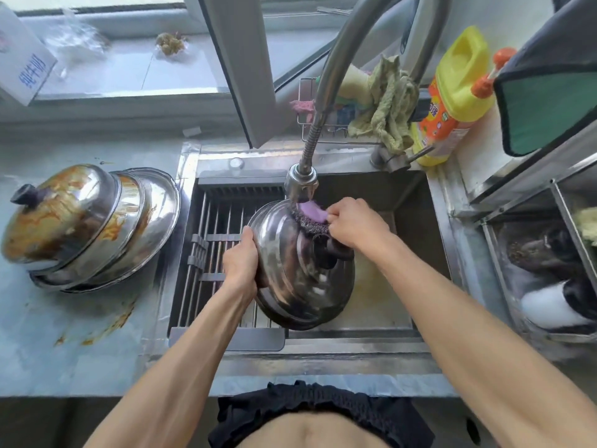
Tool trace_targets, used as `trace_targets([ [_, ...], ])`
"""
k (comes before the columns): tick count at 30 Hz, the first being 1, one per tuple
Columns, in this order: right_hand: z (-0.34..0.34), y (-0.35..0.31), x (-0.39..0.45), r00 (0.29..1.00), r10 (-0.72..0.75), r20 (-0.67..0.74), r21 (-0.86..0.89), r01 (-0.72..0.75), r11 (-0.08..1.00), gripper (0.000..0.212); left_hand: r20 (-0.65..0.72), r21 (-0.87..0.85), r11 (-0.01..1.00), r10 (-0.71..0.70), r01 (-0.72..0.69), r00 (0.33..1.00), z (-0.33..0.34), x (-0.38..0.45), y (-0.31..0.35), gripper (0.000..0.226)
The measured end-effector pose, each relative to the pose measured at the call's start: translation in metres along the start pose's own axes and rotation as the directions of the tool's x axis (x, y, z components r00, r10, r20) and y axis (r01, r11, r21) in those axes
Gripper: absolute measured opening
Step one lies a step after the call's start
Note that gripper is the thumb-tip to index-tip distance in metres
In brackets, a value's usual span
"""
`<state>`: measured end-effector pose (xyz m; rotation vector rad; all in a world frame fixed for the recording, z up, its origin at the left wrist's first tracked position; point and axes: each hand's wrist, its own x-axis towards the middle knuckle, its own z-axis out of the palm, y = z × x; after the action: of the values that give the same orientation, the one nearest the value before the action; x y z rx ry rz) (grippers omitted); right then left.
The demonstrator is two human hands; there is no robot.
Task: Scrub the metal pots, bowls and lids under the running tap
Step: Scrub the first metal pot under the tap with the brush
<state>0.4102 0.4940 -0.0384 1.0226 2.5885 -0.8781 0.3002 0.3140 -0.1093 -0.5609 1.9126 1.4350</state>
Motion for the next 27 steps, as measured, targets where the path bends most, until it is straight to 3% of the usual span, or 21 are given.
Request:
trace_targets([
  [2, 0.007, 0.005, -0.007, 0.999, 0.028, -0.047, 0.020, -0.027, 0.999, 0.016, -0.006, 0.048, 0.999, 0.017, -0.017, 1.000, 0.003, -0.003, -0.001, 0.058],
  [6, 0.018, -0.008, -0.032, 0.986, -0.156, -0.066, -0.046, 0.153, 0.987, 0.015, -0.018, 0.119, 0.990, 0.075, -0.073, 0.997, 0.011, -0.014, 0.003, 0.056],
  [9, 0.007, -0.004, -0.020, 0.994, -0.033, -0.103, 0.019, 0.035, 0.999, 0.025, 0.044, 0.225, 0.962, 0.147, -0.153, 0.988, 0.022, -0.020, 0.004, 0.061],
  [12, -0.001, 0.002, -0.012, 0.992, 0.068, -0.104, -0.011, -0.069, 0.998, 0.020, 0.074, 0.260, 0.948, 0.171, -0.184, 0.983, 0.026, -0.022, 0.004, 0.061],
  [17, -0.004, -0.014, -0.036, 0.988, -0.155, 0.018, -0.138, 0.156, 0.978, 0.010, 0.067, 0.257, 0.950, 0.168, -0.180, 0.984, 0.020, -0.016, 0.004, 0.064],
  [22, -0.030, -0.003, -0.001, 0.990, 0.005, -0.141, -0.208, -0.034, 0.977, 0.018, 0.146, 0.314, 0.916, 0.212, -0.249, 0.966, 0.024, -0.028, 0.011, 0.060],
  [27, -0.023, -0.015, -0.017, 0.987, -0.161, 0.013, -0.205, 0.160, 0.966, 0.009, 0.147, 0.287, 0.941, 0.145, -0.182, 0.978, 0.019, -0.021, 0.015, 0.059],
])
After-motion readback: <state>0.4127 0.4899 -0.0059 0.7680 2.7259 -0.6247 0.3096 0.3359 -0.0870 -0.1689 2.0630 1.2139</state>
